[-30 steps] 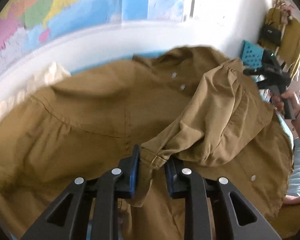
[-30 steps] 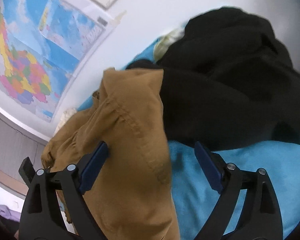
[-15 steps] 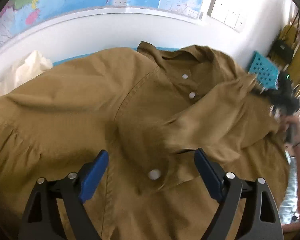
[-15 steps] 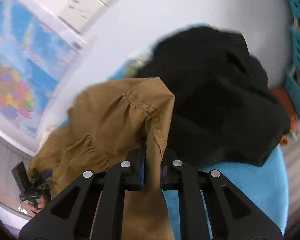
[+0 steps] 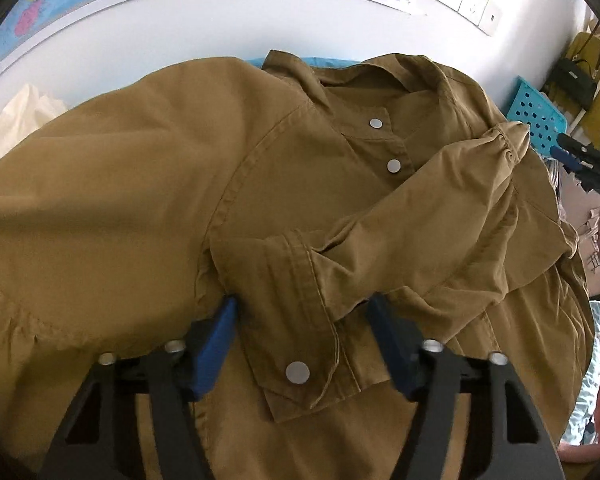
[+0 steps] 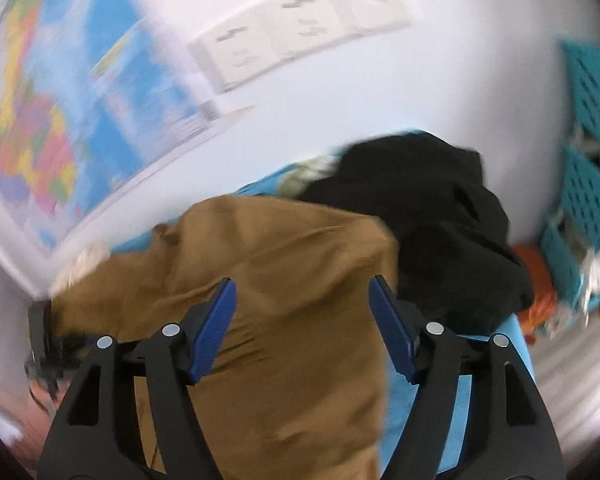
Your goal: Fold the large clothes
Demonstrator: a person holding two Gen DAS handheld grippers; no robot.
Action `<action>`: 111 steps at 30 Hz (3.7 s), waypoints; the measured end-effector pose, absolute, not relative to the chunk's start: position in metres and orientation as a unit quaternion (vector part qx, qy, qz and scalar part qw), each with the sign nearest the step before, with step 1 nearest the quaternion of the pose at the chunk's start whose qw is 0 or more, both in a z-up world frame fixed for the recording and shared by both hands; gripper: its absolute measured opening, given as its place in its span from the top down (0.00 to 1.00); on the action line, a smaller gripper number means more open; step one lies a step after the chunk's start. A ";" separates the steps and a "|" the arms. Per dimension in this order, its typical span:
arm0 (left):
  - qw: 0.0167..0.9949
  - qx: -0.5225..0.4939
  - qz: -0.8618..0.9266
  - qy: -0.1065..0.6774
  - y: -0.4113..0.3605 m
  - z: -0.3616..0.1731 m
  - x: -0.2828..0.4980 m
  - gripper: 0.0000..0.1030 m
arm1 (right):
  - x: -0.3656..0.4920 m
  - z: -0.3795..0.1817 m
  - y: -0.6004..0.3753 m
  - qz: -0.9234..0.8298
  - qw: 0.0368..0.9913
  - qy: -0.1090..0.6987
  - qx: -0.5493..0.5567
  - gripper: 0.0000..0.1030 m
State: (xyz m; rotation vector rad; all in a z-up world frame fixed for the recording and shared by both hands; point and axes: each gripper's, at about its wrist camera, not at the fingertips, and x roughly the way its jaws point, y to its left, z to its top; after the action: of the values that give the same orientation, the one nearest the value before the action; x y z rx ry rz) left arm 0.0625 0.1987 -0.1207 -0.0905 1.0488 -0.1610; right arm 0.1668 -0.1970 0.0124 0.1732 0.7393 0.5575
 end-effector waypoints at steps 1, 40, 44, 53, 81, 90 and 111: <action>0.864 -0.042 -0.067 0.498 0.199 -0.120 0.064 0.58 | 0.165 0.013 -0.184 0.282 0.888 0.356 0.068 0.33; 0.935 0.006 0.127 0.330 0.296 -0.018 -0.128 0.14 | 0.084 -0.066 0.092 0.437 0.776 0.425 -0.161 0.36; 0.916 0.015 0.163 0.368 0.313 -0.043 -0.128 0.14 | 0.053 -0.040 0.092 0.451 0.783 0.402 -0.145 0.36; 0.920 -0.038 0.111 0.375 0.339 -0.056 -0.132 0.31 | -0.077 -0.031 0.178 0.667 0.621 0.394 -0.124 0.22; 0.945 -0.070 -0.054 0.316 0.267 -0.014 -0.090 0.25 | 0.045 0.115 -0.036 0.442 0.797 0.378 -0.163 0.96; 0.911 0.012 -0.072 0.406 0.189 -0.079 -0.015 0.25 | 0.117 0.017 -0.078 0.376 0.791 0.477 -0.072 0.74; 0.912 -0.048 0.039 0.404 0.238 -0.097 -0.037 0.46 | 0.097 -0.030 -0.143 0.403 0.816 0.410 -0.066 0.10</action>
State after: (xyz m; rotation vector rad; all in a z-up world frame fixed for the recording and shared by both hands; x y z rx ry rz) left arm -0.0374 0.2379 -0.0973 -0.0986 0.8332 0.0809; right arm 0.0970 -0.1434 -0.0297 -0.1418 0.8734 0.8589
